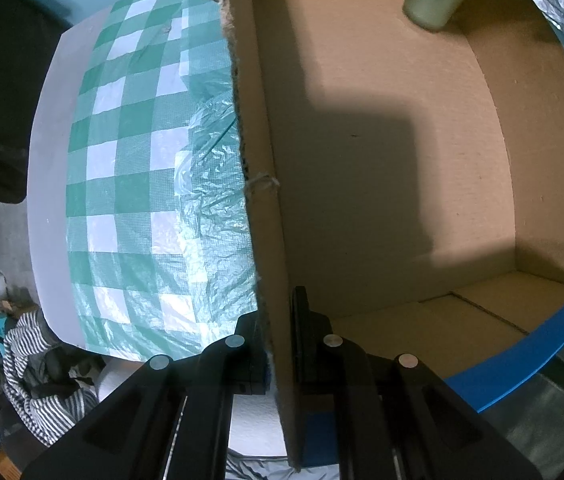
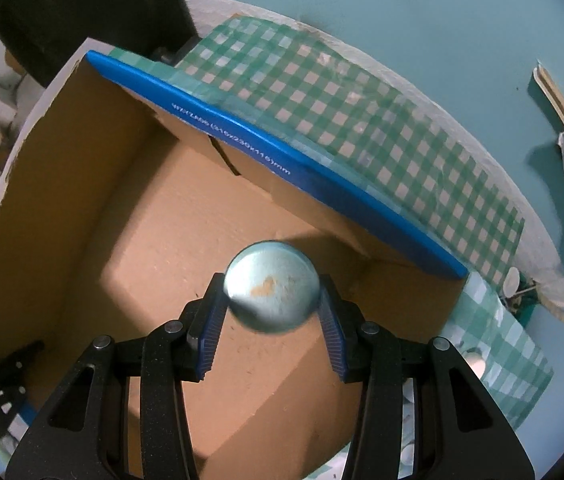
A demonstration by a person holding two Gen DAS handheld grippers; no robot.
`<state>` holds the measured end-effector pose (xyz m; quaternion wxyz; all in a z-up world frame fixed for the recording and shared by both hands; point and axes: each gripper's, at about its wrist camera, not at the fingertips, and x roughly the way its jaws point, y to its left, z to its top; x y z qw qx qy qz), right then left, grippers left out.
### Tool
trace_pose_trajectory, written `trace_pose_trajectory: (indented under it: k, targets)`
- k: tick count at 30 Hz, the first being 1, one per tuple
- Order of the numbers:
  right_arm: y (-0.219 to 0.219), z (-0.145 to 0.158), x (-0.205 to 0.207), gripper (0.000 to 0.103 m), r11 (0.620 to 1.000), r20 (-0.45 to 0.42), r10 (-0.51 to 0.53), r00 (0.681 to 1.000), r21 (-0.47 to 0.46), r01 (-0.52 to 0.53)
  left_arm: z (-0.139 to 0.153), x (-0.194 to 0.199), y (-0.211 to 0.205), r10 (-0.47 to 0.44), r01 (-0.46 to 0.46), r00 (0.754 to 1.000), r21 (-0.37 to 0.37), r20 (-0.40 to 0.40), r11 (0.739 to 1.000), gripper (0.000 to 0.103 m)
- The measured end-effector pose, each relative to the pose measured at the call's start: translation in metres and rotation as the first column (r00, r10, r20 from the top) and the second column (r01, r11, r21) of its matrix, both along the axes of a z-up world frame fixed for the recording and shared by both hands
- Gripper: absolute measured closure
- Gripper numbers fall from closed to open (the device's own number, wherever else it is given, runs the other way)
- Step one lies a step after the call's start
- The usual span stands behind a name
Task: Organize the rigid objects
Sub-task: 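Carry the tin into the cardboard box with the right gripper and release, then move the right gripper to the grey round puck and grasp it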
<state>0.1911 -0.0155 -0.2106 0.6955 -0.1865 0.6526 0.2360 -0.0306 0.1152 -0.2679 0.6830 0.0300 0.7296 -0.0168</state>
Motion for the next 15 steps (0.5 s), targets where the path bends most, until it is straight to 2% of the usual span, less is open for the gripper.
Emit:
trace_pose_trajectory:
  k: [8, 15]
  targets:
    - [-0.008, 0.007, 0.001, 0.053, 0.999, 0.0, -0.014, 1.0, 0.029, 0.014, -0.001, -0.002, -0.004, -0.01, 0.01, 1.0, 0.012, -0.004, 1.0, 0.095]
    - [-0.027, 0.035, -0.007, 0.045, 0.996, 0.027, -0.024, 0.999, 0.085, 0.022, 0.001, -0.002, -0.009, -0.013, 0.013, 1.0, 0.022, 0.0, 1.0, 0.095]
